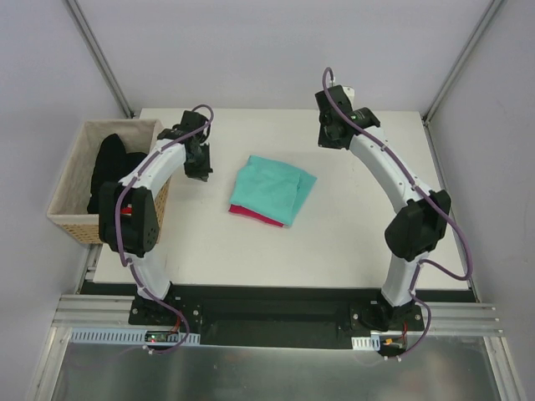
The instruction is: Fold and stack the t-shirts
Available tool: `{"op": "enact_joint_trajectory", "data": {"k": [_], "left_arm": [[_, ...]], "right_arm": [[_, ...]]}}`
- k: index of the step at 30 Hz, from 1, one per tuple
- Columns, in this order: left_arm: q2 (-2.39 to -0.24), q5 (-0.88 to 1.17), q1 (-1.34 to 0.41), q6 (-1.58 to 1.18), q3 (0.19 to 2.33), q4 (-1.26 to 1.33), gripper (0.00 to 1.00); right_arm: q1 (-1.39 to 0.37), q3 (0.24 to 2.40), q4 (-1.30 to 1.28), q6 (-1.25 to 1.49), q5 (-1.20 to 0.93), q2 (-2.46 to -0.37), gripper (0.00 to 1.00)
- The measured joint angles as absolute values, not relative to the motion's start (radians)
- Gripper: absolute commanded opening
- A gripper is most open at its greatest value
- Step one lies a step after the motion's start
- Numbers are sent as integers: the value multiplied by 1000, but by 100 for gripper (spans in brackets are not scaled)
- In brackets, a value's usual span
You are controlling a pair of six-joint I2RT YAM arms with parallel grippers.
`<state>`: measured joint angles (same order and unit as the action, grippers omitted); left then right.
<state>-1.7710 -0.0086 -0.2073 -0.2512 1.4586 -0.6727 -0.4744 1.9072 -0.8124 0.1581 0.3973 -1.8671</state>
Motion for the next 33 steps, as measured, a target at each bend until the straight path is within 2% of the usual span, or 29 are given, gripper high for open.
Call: {"op": "enact_joint_trajectory", "data": {"k": [14, 33], "left_arm": [[-2022, 157, -201, -246, 1579, -641, 0], [-2125, 228, -274, -290, 1641, -633, 0]], "right_arm": [[-437, 1900, -815, 179, 408, -1754, 1], [-397, 1877, -815, 179, 393, -1672, 1]]}}
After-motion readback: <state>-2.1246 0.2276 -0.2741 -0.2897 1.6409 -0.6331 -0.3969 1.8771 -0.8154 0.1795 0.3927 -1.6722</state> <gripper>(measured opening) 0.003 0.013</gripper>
